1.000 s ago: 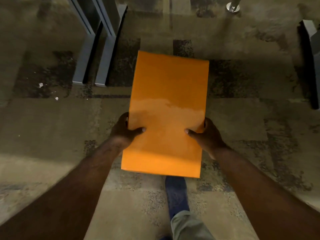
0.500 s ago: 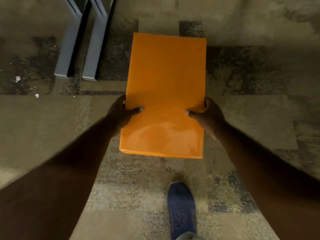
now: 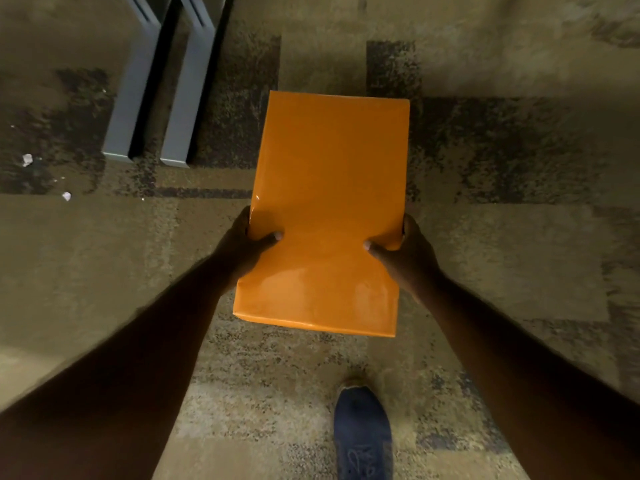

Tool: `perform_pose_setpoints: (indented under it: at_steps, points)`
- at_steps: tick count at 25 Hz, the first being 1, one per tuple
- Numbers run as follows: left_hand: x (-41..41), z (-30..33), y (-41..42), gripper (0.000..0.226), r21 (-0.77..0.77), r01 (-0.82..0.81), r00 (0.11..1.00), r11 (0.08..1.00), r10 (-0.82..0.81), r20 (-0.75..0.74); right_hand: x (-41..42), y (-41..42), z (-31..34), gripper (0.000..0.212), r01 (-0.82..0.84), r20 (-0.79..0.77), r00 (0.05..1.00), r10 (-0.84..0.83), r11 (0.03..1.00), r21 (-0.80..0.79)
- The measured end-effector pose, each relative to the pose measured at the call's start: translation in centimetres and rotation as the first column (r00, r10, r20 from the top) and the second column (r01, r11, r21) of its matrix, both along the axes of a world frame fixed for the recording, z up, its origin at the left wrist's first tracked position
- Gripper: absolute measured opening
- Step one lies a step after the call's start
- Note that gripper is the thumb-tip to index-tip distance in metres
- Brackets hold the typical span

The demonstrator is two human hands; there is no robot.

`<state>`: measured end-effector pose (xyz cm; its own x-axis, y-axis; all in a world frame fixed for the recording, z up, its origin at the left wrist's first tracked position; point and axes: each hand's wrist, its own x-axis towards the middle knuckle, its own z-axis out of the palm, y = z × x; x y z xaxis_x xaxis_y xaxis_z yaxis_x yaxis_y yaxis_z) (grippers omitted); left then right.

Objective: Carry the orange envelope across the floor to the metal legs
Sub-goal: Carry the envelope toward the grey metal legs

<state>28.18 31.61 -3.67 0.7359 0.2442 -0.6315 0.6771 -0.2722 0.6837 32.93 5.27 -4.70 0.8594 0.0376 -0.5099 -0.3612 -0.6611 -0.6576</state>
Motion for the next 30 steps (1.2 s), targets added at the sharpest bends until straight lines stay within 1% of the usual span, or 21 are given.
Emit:
perform_pose_setpoints:
  at_steps: [2, 4, 5, 7, 9, 12, 14, 16, 19, 22, 27, 30]
  points:
    - [-0.6, -0.2, -0.2, 0.081, 0.077, 0.011, 1.0, 0.997, -0.012, 0.004, -0.9, 0.3, -0.2, 0.097, 0.006, 0.014, 1.0, -0.005, 1.0, -0.007]
    - [-1.6, -0.3, -0.7, 0.091, 0.205, 0.033, 0.999, 0.978, -0.033, -0.002, -2.4, 0.4, -0.1, 0.1, -0.014, 0.073, 0.997, 0.019, 0.998, -0.068]
    - [-2.2, -0.2, -1.0, 0.094, 0.26, 0.058, 0.998, 0.964, -0.057, -0.013, -3.3, 0.3, 0.0, 0.1, -0.039, 0.118, 0.991, 0.056, 0.989, -0.145]
    - [-3.6, 0.3, -1.4, 0.099, 0.351, 0.143, 0.99, 0.926, -0.132, -0.054, -4.8, -0.3, 0.6, 0.098, -0.11, 0.212, 0.959, 0.19, 0.934, -0.34]
    - [-5.2, 1.4, -1.5, 0.1, 0.462, 0.248, 0.967, 0.852, -0.243, -0.072, -6.0, -0.6, 1.8, 0.095, -0.196, 0.263, 0.903, 0.339, 0.872, -0.449]
    - [-6.4, 2.7, -1.4, 0.097, 0.611, 0.369, 0.895, 0.701, -0.446, -0.029, -6.8, -0.7, 2.8, 0.089, -0.323, 0.284, 0.805, 0.521, 0.786, -0.526]
    - [-6.6, 3.0, -1.3, 0.093, 0.665, 0.422, 0.837, 0.616, -0.546, -0.026, -6.9, -0.3, 2.8, 0.084, -0.376, 0.282, 0.763, 0.582, 0.754, -0.539]
    - [-6.6, 2.9, -1.4, 0.091, 0.672, 0.461, 0.81, 0.579, -0.584, -0.053, -6.9, 0.0, 2.4, 0.08, -0.393, 0.272, 0.761, 0.589, 0.752, -0.53]
    - [-6.5, 3.0, -2.1, 0.088, 0.657, 0.459, 0.826, 0.598, -0.56, -0.067, -6.2, -0.3, 2.5, 0.078, -0.387, 0.275, 0.768, 0.578, 0.762, -0.52]
    - [-5.6, 3.2, -2.1, 0.086, 0.667, 0.42, 0.836, 0.615, -0.548, -0.022, -4.5, -0.6, 2.7, 0.078, -0.36, 0.308, 0.767, 0.563, 0.775, -0.52]
    - [-3.8, 2.6, -1.2, 0.085, 0.663, 0.371, 0.867, 0.65, -0.498, 0.002, -2.1, -0.1, 1.9, 0.079, -0.349, 0.288, 0.786, 0.547, 0.777, -0.525]
    - [-3.1, 2.0, -0.2, 0.084, 0.662, 0.391, 0.857, 0.64, -0.515, -0.008, -1.4, 0.7, 1.4, 0.08, -0.318, 0.298, 0.807, 0.51, 0.8, -0.509]
